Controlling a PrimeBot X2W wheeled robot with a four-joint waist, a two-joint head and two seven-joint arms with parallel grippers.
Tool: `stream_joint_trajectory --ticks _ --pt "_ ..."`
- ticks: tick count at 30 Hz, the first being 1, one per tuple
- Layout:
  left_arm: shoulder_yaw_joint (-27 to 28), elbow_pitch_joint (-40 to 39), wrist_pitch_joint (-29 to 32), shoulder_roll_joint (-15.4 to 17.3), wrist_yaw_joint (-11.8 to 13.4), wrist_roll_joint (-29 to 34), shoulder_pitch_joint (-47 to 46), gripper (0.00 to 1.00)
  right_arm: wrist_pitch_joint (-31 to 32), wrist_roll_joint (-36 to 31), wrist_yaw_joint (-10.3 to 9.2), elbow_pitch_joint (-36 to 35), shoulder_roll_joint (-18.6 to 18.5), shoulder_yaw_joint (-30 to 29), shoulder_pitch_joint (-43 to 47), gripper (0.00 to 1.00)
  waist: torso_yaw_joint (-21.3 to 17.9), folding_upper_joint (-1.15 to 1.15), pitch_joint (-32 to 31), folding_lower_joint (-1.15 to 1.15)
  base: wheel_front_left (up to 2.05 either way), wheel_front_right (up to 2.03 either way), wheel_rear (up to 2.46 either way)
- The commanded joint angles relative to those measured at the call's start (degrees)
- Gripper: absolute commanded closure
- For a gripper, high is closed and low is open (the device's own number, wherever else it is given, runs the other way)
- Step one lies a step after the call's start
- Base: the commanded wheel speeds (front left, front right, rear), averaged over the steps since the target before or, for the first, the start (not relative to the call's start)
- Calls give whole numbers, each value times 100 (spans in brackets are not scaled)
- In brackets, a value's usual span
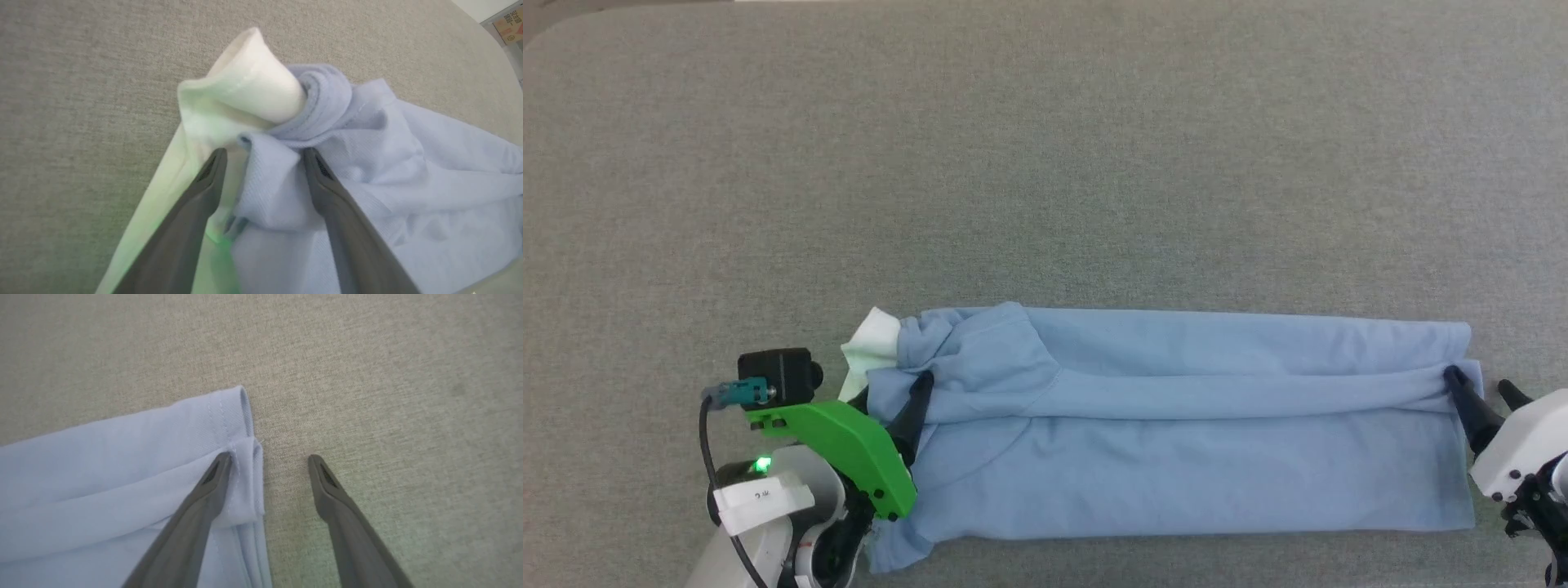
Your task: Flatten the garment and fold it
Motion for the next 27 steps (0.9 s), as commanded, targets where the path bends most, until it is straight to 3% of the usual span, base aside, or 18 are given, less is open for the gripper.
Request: stream_joint_trajectory --ticks 1,7,12,18,27 --pt "32 -35 -55 -33 32 -34 61 0 15 28 -8 -21 -19 0 32 0 32 0 -107 0 0 0 0" --pt "308 -652 -593 -70 176 0 460 0 98 237 -8 -587 -27 -189 387 0 58 0 -357 0 0 0 0" --pt "613 -1155 -1767 -125 353 497 823 0 181 184 -8 -996 93 -330 681 0 65 0 -505 0 0 0 0" --pt "662 -1226 -3123 -116 267 1146 1205 0 256 46 -8 -1045 275 -392 833 0 123 0 -589 0 0 0 0" --pt "606 -1158 -3538 -176 306 2189 1645 0 275 -120 -8 -641 307 -525 788 0 360 0 -603 0 0 0 0"
